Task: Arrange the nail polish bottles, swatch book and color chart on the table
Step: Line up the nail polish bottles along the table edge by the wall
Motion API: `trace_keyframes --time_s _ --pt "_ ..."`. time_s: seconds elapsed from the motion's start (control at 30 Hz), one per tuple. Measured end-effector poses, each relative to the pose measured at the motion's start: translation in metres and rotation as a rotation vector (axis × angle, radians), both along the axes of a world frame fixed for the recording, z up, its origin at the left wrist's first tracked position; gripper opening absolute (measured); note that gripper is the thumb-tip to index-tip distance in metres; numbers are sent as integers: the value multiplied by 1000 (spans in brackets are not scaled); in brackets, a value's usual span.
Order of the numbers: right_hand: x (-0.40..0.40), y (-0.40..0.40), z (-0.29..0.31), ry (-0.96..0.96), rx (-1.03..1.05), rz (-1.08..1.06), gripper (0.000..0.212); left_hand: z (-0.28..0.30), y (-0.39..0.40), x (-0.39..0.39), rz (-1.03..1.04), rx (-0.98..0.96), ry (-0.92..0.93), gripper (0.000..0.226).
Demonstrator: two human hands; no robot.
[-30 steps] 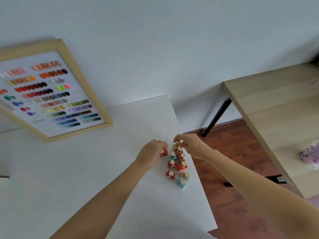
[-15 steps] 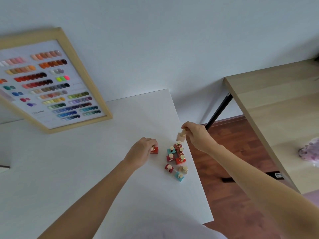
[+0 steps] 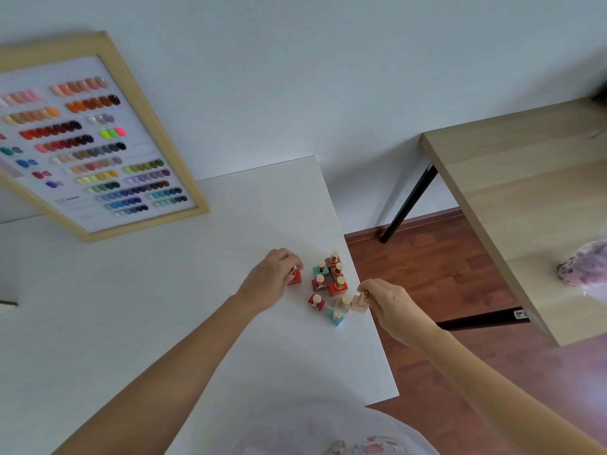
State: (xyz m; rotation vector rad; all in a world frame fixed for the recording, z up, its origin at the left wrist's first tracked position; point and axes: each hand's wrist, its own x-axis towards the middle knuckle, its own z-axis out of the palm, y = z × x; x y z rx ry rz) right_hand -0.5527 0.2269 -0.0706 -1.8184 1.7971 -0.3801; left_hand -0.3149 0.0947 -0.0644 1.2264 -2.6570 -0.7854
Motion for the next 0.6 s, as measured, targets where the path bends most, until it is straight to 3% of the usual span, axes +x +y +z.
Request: trace_keyframes --time_s 0.2,0.6 --pt "13 5 -9 3 -90 5 22 13 13 -33 -172 -111 111 32" --pt "15 11 -10 -6 -183 -39 21 5 19 -67 -289 -239 -42 19"
